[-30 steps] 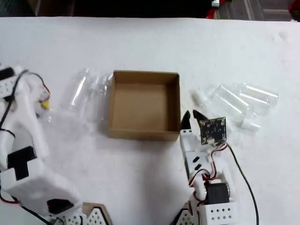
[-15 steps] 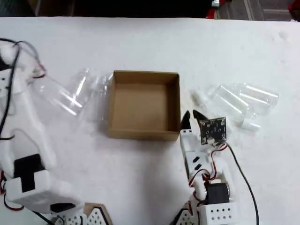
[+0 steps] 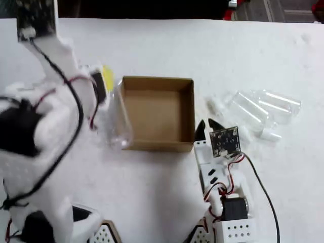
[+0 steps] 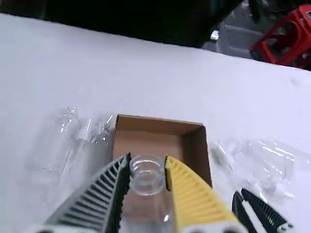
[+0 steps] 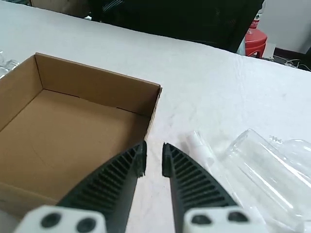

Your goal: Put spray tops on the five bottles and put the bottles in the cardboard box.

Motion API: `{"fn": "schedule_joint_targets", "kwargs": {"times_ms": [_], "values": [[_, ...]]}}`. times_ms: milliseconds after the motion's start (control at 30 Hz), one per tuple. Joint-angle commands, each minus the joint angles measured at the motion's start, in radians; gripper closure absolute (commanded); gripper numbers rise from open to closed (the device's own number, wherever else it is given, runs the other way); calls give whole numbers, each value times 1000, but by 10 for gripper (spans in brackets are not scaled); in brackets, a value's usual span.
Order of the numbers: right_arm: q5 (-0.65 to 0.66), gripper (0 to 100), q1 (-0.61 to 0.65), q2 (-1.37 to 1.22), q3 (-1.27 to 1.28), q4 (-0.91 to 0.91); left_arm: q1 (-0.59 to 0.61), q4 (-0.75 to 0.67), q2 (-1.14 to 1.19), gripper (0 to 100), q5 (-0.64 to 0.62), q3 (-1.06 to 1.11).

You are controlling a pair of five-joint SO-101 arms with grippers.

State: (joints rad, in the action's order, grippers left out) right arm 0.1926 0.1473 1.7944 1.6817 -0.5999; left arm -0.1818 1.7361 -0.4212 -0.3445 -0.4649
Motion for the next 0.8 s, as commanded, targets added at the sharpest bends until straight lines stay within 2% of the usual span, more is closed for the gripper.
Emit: {"fn": "schedule_joint_targets", "kwargs": {"times_ms": [0,100,233,433,600,767], "values": [[12,956,-7,-2,9,-4,-81,-48,-108,980,78,192],[12,956,-7,-2,9,-4,-84,-209,-209,980,103,400],[12,956,-7,-2,9,-4,-85,-503,-392,980,132,677],[15,956,-7,-2,9,-4,-82,-1071,-565,980,124,1094],[18,956,-7,-2,9,-4,-82,-1521,-498,980,181,1349],[18,956,-7,-4,9,-4,-84,-1989,-272,980,301,1501]]}}
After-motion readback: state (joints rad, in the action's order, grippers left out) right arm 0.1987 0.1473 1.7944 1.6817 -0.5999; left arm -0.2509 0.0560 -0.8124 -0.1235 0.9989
